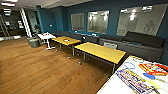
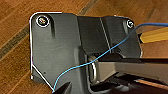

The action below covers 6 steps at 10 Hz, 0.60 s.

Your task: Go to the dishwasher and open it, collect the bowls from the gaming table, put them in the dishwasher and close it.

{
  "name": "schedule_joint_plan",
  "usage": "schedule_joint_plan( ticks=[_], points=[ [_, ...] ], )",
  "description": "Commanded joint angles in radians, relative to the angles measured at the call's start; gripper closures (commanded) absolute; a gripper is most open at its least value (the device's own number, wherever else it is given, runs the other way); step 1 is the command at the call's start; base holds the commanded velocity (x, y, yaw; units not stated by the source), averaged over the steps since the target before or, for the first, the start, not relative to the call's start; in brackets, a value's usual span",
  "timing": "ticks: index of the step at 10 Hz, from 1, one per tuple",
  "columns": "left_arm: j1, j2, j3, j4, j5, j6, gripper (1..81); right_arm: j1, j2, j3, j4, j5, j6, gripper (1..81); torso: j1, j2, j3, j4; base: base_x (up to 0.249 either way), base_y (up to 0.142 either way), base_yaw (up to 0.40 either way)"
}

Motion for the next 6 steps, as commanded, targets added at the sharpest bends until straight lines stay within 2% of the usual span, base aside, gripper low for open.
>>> schedule_joint_plan(
  ticks=[1,6],
  points=[
    [-0.044,-0.009,0.007,0.013,0.053,0.003,1.0,0.040,-0.007,0.009,-0.009,-0.060,-0.003,1.0,0.000,0.000,0.000,0.000,0.000,0.000,-0.395],
    [-0.044,-0.007,0.005,0.011,0.053,0.005,1.0,0.038,-0.006,0.008,-0.011,-0.060,-0.004,1.0,0.000,0.000,0.000,0.000,0.000,0.000,-0.396]
  ],
)
